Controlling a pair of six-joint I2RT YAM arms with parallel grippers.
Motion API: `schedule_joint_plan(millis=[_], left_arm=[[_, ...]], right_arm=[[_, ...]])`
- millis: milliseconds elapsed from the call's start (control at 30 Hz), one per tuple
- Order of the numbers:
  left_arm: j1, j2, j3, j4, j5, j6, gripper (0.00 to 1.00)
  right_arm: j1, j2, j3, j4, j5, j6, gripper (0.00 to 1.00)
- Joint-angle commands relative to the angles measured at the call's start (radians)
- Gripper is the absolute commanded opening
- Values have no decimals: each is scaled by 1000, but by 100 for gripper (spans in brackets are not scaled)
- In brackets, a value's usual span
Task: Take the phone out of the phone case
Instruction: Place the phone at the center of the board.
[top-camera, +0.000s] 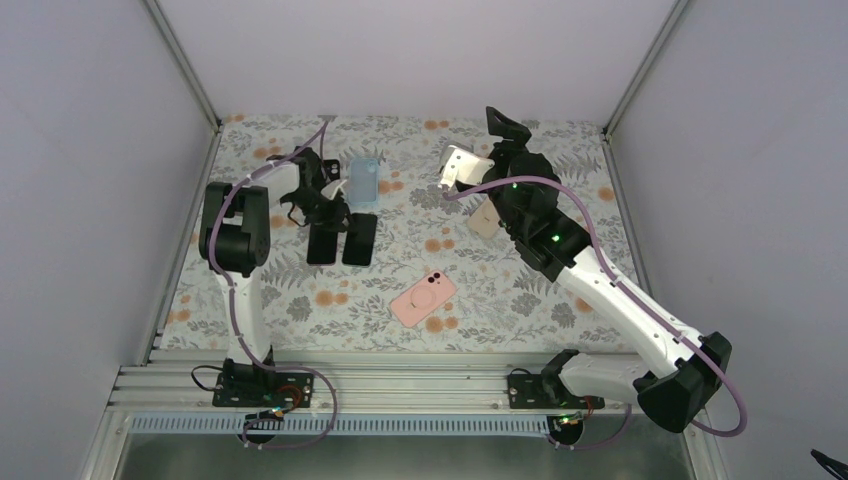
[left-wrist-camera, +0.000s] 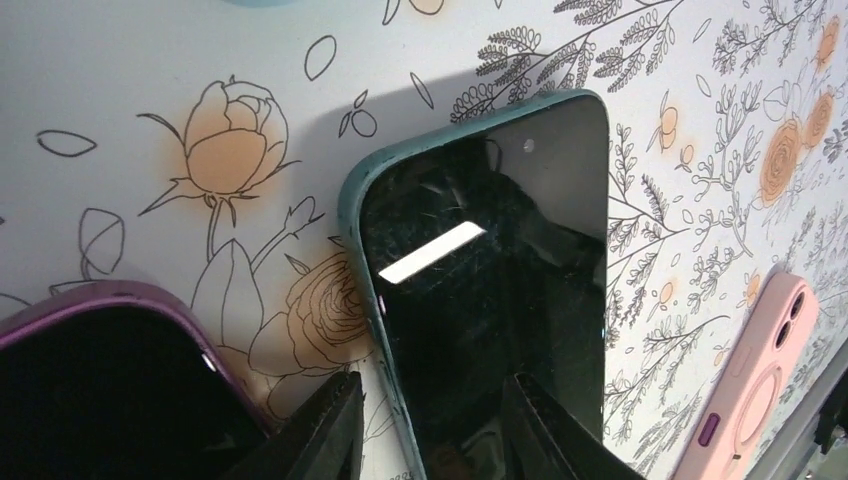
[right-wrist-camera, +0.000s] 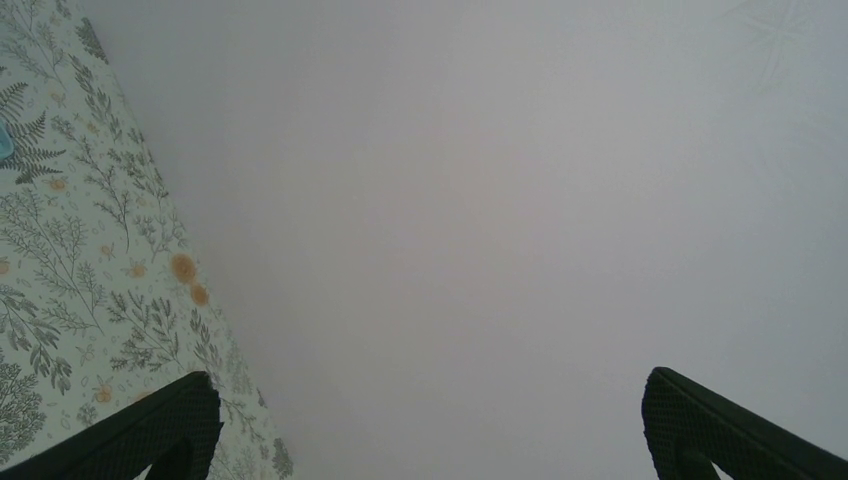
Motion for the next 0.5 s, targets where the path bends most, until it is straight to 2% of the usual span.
schedule_joint_plan(millis=[0,300,467], left_arm=[[7,-25,14,17,-28,-10,37],[8,-163,-6,44,-30,-14,48],[7,-267,-35,102,3,-16,63]], right_arm=[[-7,1,23,4,-12,23,99],[-10,-1,24,-18,-33,61,99],[-24,-8,24,-41,-55,114,99]])
